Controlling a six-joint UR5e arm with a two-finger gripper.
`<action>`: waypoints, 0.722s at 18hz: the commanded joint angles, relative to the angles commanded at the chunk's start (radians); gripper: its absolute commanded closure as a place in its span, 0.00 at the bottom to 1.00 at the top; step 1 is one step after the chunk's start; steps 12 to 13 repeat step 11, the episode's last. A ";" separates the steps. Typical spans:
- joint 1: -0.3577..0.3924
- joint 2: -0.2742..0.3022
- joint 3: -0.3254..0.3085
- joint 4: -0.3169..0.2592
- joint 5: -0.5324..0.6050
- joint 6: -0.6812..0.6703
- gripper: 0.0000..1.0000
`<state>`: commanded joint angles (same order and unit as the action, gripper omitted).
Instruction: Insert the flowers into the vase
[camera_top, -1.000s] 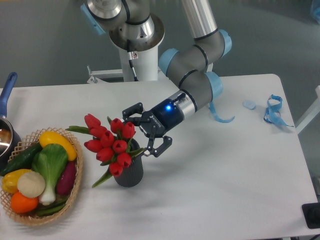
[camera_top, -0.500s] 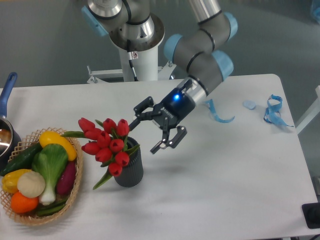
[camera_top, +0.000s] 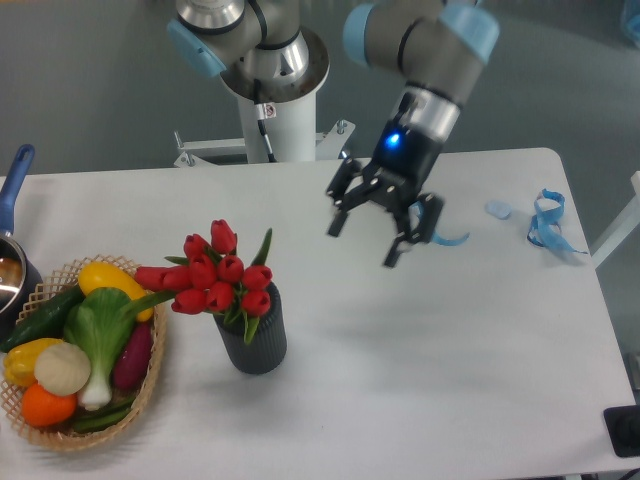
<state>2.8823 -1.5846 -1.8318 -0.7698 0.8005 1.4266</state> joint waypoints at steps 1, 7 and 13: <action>0.008 0.003 0.031 -0.029 0.029 0.002 0.00; 0.005 0.025 0.117 -0.182 0.278 0.190 0.00; 0.014 0.048 0.111 -0.256 0.348 0.359 0.00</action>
